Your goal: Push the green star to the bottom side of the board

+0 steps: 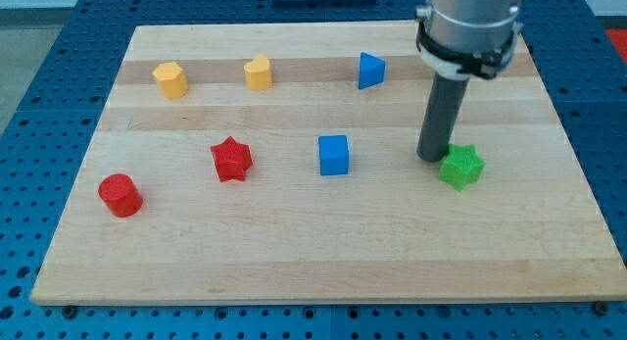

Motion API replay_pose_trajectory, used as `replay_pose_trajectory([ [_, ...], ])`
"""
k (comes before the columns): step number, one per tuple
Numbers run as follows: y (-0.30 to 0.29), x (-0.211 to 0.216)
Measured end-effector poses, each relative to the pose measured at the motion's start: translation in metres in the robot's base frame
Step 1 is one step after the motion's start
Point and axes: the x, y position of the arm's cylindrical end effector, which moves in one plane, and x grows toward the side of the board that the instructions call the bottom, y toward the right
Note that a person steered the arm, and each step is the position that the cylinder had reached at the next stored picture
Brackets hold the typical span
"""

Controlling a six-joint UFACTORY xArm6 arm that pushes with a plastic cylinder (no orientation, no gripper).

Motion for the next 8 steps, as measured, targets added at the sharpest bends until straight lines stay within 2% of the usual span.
replay_pose_trajectory([
  [1,0.023,0.026],
  [2,0.006,0.014],
  [3,0.006,-0.024],
  [4,0.035,-0.027],
  [6,0.086,0.032],
  [7,0.095,0.041],
  [8,0.092,0.033],
])
